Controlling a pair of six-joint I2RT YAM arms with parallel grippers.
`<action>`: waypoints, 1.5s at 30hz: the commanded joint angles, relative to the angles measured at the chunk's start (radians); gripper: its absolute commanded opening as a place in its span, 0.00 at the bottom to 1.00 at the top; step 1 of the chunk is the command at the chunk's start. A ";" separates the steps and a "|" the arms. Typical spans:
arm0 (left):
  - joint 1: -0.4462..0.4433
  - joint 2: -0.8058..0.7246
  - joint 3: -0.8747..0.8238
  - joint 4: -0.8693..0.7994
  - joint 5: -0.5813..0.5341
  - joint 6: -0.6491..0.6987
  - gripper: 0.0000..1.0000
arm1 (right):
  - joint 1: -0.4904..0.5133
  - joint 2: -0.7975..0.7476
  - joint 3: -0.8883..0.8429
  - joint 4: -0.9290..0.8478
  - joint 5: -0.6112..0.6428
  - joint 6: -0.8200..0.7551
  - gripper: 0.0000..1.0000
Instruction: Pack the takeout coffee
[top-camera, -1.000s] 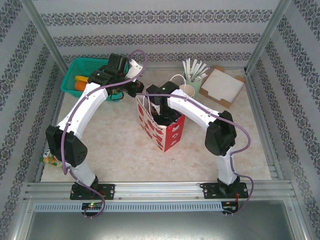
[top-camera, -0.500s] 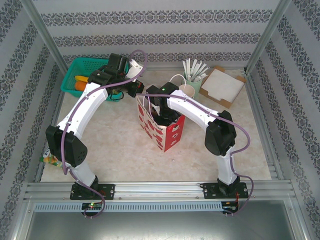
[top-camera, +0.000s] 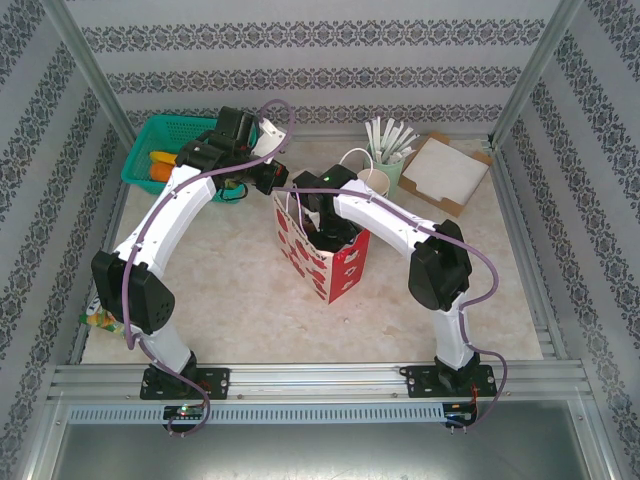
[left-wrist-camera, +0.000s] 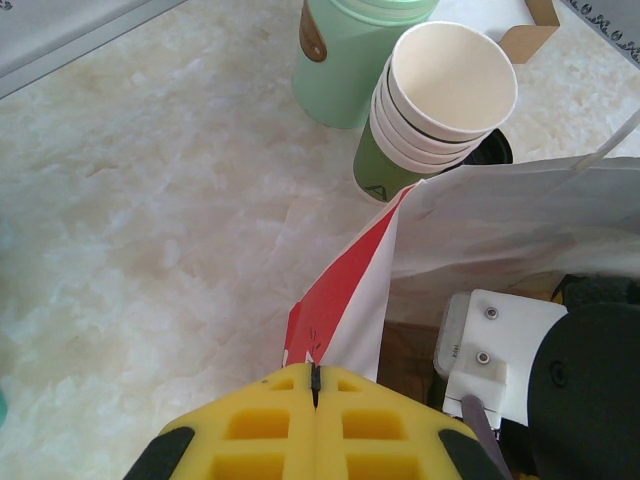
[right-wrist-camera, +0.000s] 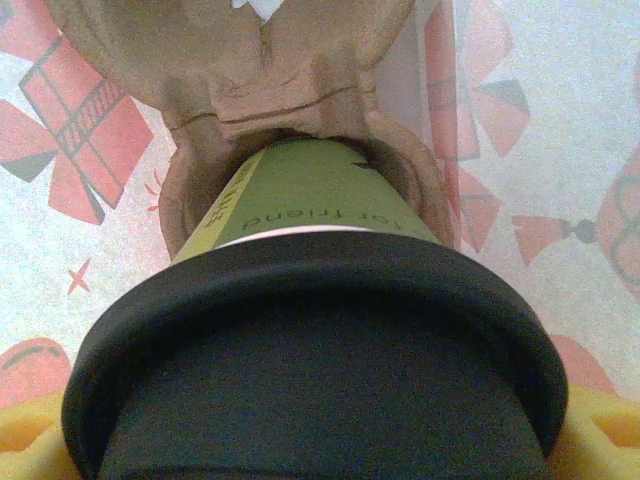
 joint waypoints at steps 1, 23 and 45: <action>0.006 -0.018 0.015 -0.005 0.019 0.003 0.00 | -0.012 0.028 -0.016 0.016 0.003 0.014 0.60; 0.006 -0.017 0.012 0.000 0.029 0.005 0.00 | -0.026 0.044 -0.060 0.065 -0.048 0.009 0.60; 0.006 -0.021 0.020 -0.005 0.030 0.008 0.00 | -0.032 0.095 -0.130 0.097 -0.003 0.015 0.60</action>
